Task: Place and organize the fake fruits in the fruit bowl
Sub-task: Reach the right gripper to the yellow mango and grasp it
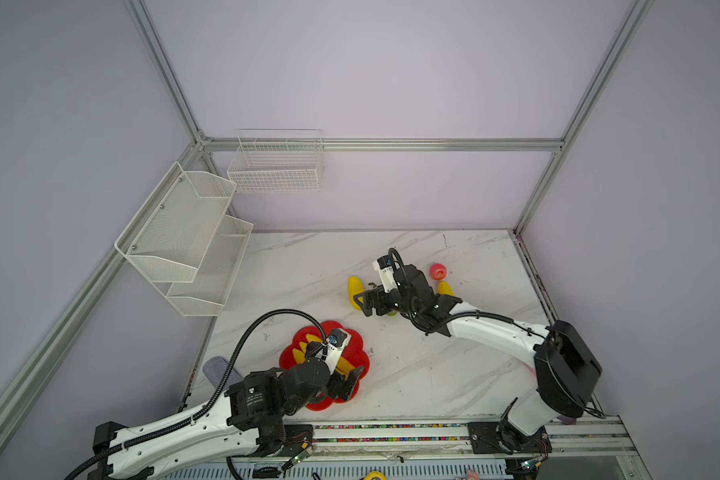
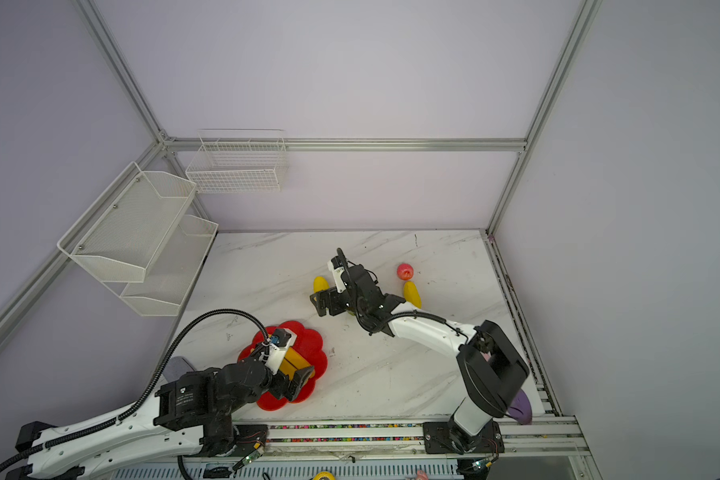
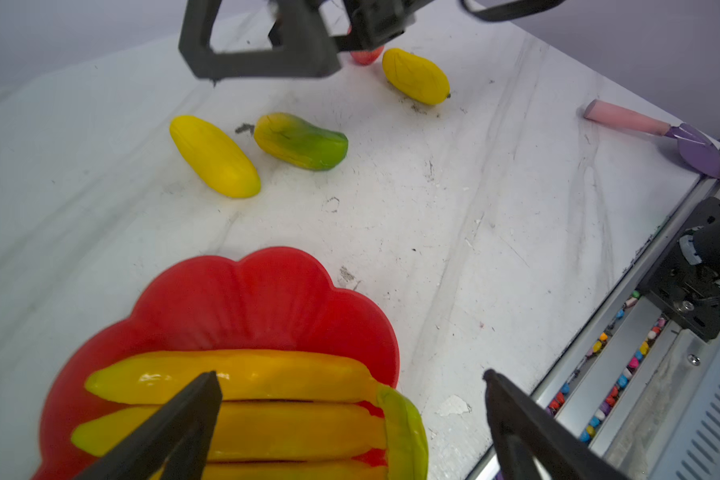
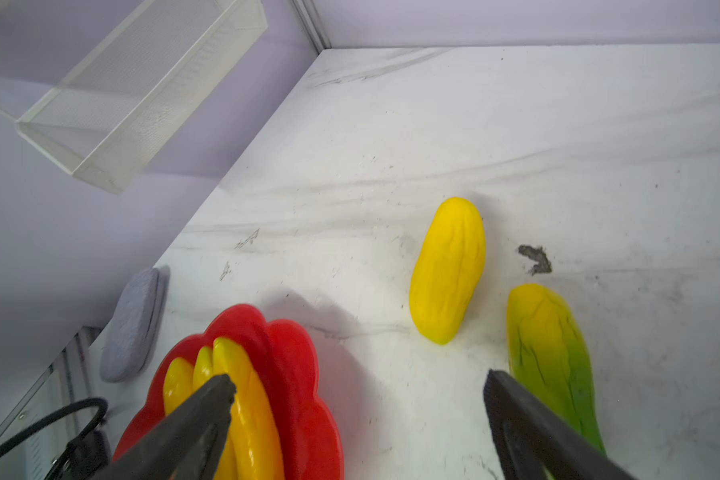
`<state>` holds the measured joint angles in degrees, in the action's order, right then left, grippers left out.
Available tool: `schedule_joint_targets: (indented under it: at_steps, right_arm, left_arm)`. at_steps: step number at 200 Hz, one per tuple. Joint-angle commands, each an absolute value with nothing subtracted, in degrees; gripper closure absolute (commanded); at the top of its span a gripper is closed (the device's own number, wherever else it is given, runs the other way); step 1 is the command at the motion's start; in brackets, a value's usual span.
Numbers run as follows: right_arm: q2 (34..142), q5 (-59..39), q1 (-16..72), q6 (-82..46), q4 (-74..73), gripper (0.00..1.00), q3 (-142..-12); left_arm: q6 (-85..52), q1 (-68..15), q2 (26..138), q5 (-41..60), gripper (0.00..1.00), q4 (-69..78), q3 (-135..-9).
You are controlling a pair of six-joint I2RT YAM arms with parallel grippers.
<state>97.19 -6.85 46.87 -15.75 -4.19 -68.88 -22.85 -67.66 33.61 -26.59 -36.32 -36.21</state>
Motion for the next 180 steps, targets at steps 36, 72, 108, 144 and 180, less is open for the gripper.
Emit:
schedule_joint_targets:
  at_steps: [36, 72, 108, 144, 180]
  right_arm:
    - [116.38, 2.79, 46.76, -9.67, 6.53, 0.10, -85.26]
    - [120.08, 6.84, 46.67, -10.02, 6.94, 0.10, -87.03]
    - [123.51, 5.79, 46.58, -9.74, 7.94, 0.14, -90.21]
    - [125.64, 5.64, 46.44, -8.63, 7.38, 0.19, -91.83]
    - [128.35, 4.25, 46.27, -8.91, 8.40, 0.30, -93.98]
  left_arm:
    - [-20.40, -67.64, 33.22, -37.36, 0.00, -40.85, -49.65]
    - [-23.62, -66.90, 35.14, -34.01, 0.00, -44.18, -52.21]
    - [-23.73, -66.62, 35.88, -32.38, 0.00, -41.36, -51.60]
    - [-23.87, -66.39, 36.98, -33.57, 0.00, -40.24, -51.17]
    - [-23.82, -66.09, 36.71, -34.52, 0.00, -39.21, -50.50]
